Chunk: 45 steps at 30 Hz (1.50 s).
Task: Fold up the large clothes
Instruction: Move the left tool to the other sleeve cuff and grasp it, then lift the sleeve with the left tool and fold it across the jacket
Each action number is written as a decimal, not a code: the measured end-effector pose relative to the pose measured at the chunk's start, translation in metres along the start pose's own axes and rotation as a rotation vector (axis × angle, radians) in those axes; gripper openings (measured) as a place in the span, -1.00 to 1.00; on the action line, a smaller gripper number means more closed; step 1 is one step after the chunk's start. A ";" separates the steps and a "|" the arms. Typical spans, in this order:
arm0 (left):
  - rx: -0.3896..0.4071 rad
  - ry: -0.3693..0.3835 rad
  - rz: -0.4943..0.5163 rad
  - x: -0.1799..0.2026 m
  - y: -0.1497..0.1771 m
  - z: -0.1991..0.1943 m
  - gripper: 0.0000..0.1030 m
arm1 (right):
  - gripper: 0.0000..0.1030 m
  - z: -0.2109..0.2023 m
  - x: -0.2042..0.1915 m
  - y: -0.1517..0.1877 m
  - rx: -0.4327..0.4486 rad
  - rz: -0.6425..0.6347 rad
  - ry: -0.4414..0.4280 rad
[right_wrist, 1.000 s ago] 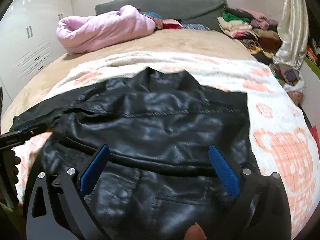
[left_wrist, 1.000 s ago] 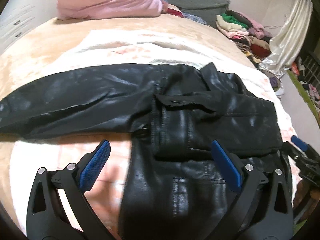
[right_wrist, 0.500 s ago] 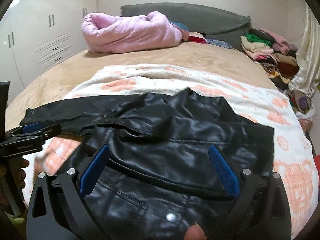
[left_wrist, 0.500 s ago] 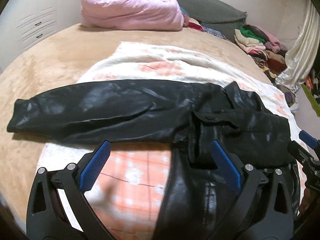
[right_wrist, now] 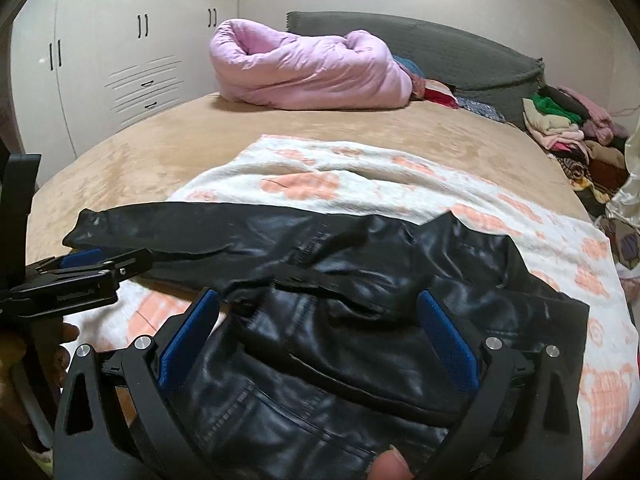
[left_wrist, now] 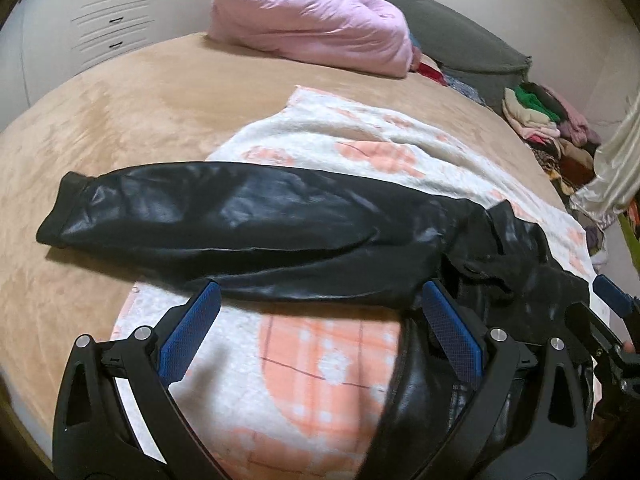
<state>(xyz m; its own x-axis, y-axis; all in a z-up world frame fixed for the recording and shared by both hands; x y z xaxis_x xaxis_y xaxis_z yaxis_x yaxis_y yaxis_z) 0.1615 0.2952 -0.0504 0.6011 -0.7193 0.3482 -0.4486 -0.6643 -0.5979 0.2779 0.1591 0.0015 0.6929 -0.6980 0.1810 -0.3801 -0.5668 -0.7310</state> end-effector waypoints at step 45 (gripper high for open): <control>0.052 -0.157 -0.504 -0.192 -0.056 0.044 -0.50 | 0.91 0.038 -0.080 -0.007 -0.029 -0.001 -0.188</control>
<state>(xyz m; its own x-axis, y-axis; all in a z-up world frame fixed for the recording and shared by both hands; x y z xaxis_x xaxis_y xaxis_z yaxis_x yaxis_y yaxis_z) 0.0999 0.4795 -0.1162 0.8273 -0.2720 0.4916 -0.0478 -0.9059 -0.4208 0.2487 0.2354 -0.0331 0.7942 -0.6052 0.0534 -0.3952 -0.5814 -0.7112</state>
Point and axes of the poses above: each gripper's, at about its wrist camera, not at the fingertips, and z roughly the way its jaws point, x to its right, y to its underside, the point moved 9 cm from there along z, roughly the way its jaws point, and after that the axes turned 10 degrees about -z, right-handed, at the moved point
